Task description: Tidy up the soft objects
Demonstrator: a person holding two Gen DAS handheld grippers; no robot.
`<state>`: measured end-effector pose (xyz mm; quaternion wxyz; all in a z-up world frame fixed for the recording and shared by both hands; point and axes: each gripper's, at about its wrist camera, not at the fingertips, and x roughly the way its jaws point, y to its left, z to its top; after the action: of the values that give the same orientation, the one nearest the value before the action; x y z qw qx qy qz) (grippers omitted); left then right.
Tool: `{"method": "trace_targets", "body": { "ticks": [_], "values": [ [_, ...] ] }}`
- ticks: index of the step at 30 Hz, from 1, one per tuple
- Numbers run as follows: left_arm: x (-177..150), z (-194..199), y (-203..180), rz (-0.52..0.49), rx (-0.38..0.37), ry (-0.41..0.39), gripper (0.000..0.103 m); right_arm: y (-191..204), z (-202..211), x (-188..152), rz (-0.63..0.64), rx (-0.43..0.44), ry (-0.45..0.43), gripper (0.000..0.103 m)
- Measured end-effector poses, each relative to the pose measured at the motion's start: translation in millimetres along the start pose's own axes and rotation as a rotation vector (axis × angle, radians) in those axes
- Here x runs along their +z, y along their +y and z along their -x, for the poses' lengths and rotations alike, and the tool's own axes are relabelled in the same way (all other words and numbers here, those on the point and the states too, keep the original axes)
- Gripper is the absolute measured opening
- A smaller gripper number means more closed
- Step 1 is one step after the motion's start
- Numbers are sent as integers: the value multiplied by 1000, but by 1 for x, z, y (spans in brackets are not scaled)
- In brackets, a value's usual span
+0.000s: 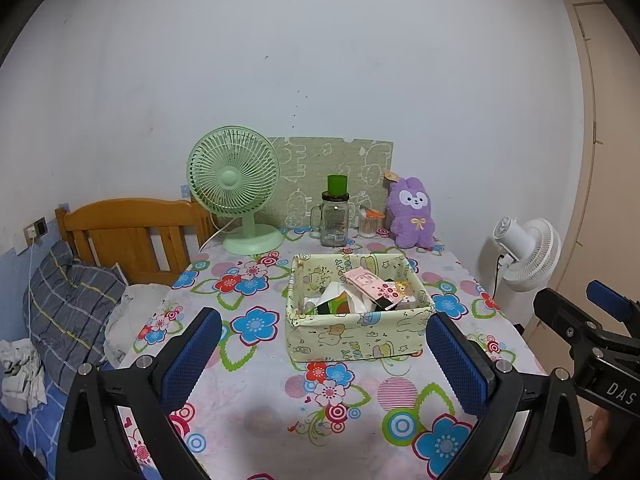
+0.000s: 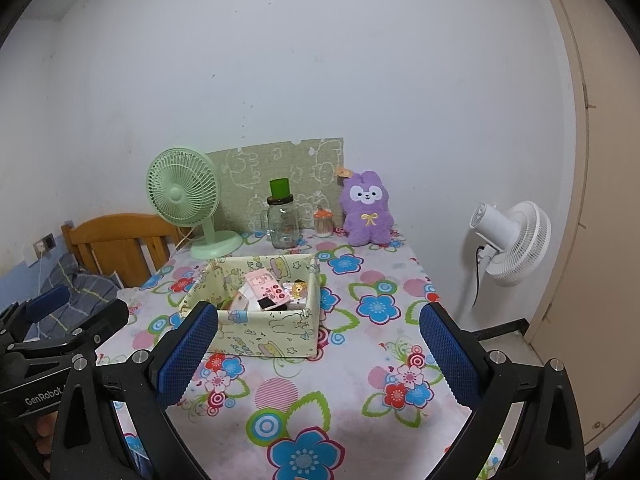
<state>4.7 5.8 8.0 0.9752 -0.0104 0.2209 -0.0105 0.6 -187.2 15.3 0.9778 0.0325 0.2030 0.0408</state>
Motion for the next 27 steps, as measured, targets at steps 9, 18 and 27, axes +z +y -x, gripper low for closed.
{"method": "trace_targets", "body": {
  "ticks": [9, 18, 27],
  "values": [
    [-1, -3, -1, -4, 6, 6, 103, 0, -3, 0, -1, 3, 2, 102],
    [-2, -5, 1, 0, 6, 10, 103, 1, -7, 0, -8, 2, 9, 102],
    [-4, -7, 1, 2, 4, 13, 103, 2, -11, -3, -10, -4, 15, 102]
  ]
}}
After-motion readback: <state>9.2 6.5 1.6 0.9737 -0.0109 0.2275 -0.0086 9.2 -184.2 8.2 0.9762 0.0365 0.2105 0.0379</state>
